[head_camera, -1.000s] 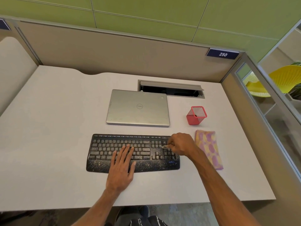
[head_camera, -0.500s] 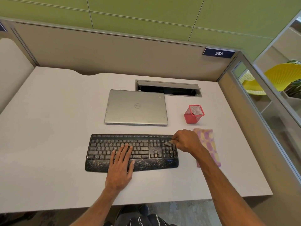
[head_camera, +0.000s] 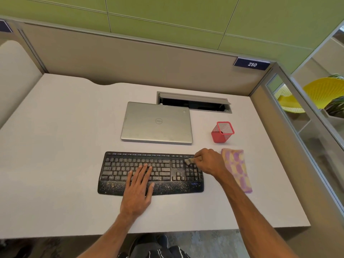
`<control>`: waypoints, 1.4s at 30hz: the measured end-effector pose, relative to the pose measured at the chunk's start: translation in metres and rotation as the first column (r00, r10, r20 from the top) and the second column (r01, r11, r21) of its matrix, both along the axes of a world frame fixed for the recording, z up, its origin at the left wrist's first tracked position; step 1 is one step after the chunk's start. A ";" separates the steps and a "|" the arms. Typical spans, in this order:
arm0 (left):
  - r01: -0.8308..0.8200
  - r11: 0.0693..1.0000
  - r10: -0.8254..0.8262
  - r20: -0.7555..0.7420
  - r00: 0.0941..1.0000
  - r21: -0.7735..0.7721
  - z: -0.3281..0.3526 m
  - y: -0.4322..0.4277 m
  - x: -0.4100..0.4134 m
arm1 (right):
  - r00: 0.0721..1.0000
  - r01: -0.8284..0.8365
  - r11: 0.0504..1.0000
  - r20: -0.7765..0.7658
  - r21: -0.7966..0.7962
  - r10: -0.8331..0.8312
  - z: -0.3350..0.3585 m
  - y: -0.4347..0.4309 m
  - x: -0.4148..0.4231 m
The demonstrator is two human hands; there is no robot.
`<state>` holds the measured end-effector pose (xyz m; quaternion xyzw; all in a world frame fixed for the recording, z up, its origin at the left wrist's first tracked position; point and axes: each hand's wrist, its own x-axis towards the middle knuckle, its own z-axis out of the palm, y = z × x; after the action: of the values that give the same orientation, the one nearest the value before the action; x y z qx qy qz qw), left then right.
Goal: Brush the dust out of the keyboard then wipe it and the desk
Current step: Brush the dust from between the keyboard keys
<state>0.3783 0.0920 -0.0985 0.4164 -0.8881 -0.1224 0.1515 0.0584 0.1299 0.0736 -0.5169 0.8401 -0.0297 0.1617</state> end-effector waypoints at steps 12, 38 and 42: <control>-0.005 1.000 0.005 -0.008 1.000 -0.011 0.000 0.000 -0.001 | 0.986 0.153 0.988 0.062 -0.021 -0.152 -0.002 -0.009 0.018; -0.008 1.000 0.008 -0.013 1.000 -0.015 0.003 0.001 -0.001 | 0.972 0.219 0.972 0.066 0.086 -0.224 0.000 -0.005 0.015; -0.010 1.000 0.010 -0.011 1.000 -0.012 0.003 0.001 -0.001 | 0.965 0.244 0.965 0.078 0.095 -0.252 0.001 -0.006 0.013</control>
<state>0.3776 0.0933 -0.0956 0.4192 -0.8858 -0.1187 0.1597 0.0710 0.1235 0.0743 -0.3986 0.8907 -0.0372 0.2156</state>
